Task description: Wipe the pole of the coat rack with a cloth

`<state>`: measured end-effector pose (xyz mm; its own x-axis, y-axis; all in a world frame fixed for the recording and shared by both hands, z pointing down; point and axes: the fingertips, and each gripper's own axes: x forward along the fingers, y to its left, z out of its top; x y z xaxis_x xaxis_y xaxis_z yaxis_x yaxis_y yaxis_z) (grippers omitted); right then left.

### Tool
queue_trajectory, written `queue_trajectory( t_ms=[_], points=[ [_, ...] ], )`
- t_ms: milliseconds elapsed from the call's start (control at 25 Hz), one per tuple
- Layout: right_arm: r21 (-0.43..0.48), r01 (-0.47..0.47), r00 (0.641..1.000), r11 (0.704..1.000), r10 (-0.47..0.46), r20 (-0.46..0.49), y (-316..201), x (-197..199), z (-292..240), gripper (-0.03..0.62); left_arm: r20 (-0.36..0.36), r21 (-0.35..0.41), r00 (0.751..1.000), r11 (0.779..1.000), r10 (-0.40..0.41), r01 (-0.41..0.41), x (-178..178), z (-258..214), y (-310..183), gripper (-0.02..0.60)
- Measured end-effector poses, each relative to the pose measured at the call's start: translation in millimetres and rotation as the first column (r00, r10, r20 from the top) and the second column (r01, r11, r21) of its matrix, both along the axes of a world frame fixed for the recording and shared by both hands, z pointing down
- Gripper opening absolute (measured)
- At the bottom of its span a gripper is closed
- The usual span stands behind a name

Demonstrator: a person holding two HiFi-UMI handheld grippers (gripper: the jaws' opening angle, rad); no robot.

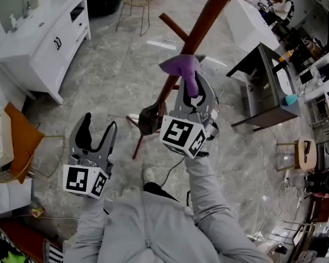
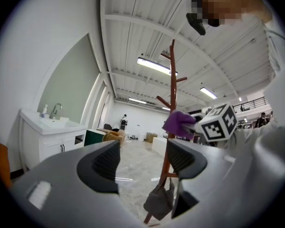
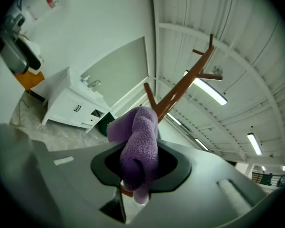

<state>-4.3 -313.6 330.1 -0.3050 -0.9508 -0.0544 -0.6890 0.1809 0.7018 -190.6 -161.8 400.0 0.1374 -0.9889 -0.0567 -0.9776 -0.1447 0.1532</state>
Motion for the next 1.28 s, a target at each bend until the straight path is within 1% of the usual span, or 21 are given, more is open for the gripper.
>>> queue_trajectory(
  t_ms=[160, 320, 640, 720, 840, 920, 1080, 1280],
  points=[
    [-0.108, 0.022, 0.996, 0.994, -0.03, -0.081, -9.5, -16.3, 54.4, 0.086, -0.005, -0.024, 0.999, 0.998, -0.052, 0.052, -17.7, 9.7, 11.7, 0.337],
    [-0.171, 0.039, 0.987, 0.985, -0.064, -0.145, -11.4, -26.0, 89.8, 0.086, -0.014, -0.051, 0.997, 0.995, -0.082, 0.081, -28.4, 20.7, 15.9, 0.336],
    [-0.271, 0.043, 0.964, 0.962, -0.111, -0.24, -9.6, -34.2, 141.6, 0.086, -0.031, -0.079, 0.996, 0.994, -0.083, 0.08, -26.1, 34.5, 11.4, 0.337],
    [-0.34, 0.041, 0.965, 0.94, -0.125, -0.231, -7.2, -33.6, 156.9, 0.086, -0.033, -0.082, 0.996, 0.993, -0.082, 0.079, -24.9, 36.6, 11.0, 0.337],
    [-0.471, 0.039, 0.974, 0.881, -0.139, -0.18, -2.5, -29.7, 181.4, 0.086, -0.036, -0.087, 0.996, 0.993, -0.084, 0.08, -23.5, 40.4, 10.8, 0.337],
    [-0.519, 0.033, 0.974, 0.854, -0.144, -0.176, -0.9, -26.8, 191.5, 0.086, -0.037, -0.089, 0.996, 0.993, -0.086, 0.082, -23.5, 41.5, 10.8, 0.337],
    [-0.562, 0.025, 0.972, 0.826, -0.152, -0.18, 1.4, -21.5, 198.7, 0.086, -0.041, -0.09, 0.995, 0.992, -0.088, 0.084, -22.1, 43.1, 11.0, 0.337],
    [-0.594, 0.024, 0.971, 0.804, -0.16, -0.176, 6.7, -18.4, 204.3, 0.086, -0.046, -0.085, 0.996, 0.993, -0.082, 0.078, -17.8, 44.6, 12.3, 0.336]
  ],
)
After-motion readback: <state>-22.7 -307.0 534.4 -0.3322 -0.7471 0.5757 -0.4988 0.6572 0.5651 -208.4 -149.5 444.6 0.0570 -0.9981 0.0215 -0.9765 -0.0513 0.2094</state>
